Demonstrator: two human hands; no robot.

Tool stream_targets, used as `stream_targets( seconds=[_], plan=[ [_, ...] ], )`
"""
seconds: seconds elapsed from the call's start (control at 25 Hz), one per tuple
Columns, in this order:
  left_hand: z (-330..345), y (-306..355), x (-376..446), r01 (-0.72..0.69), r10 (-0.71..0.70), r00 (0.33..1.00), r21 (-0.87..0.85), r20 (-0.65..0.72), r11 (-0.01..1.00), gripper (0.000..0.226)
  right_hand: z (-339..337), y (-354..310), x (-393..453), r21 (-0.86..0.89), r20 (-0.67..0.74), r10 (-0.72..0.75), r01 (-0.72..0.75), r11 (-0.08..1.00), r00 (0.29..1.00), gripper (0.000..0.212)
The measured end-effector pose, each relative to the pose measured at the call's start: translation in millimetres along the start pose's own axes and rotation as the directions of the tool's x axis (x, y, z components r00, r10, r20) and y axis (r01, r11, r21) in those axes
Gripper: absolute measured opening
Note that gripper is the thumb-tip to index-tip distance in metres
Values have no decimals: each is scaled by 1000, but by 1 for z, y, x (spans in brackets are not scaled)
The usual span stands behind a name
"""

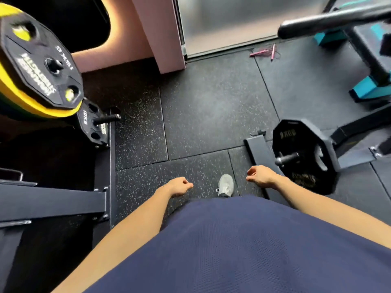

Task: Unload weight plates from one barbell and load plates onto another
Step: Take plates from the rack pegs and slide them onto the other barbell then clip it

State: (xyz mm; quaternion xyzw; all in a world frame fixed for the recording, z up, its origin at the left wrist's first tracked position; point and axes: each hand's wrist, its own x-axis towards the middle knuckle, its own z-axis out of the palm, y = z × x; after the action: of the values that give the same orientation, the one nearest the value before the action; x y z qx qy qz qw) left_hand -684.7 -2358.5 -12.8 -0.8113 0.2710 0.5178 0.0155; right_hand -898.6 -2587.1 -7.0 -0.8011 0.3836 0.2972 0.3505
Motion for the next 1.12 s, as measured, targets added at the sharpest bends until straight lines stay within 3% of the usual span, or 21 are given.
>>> stream_targets(
  seconds=[0.2, 0.52, 0.76, 0.96, 1.12],
  plan=[
    [-82, 36, 39, 33, -49, 993, -150, -105, 988, 39, -99, -39, 81, -106, 0, -47, 47, 993, 999, 37],
    [-200, 50, 138, 93, -92, 996, -194, 14, 977, 38, -201, -107, 214, -150, 59, -61, 69, 986, 996, 46],
    [-342, 57, 211, 92, -113, 992, -303, -52, 949, 33, -303, -184, 312, -189, 52, -30, 39, 981, 998, 43],
    [-439, 45, 235, 130, -186, 977, -396, -104, 909, 35, -368, -269, 376, -280, 72, -134, 149, 948, 988, 41],
    [-465, 32, 239, 190, -308, 945, -579, -112, 793, 37, -397, -334, 422, -392, 179, -230, 284, 875, 957, 41]
  ],
)
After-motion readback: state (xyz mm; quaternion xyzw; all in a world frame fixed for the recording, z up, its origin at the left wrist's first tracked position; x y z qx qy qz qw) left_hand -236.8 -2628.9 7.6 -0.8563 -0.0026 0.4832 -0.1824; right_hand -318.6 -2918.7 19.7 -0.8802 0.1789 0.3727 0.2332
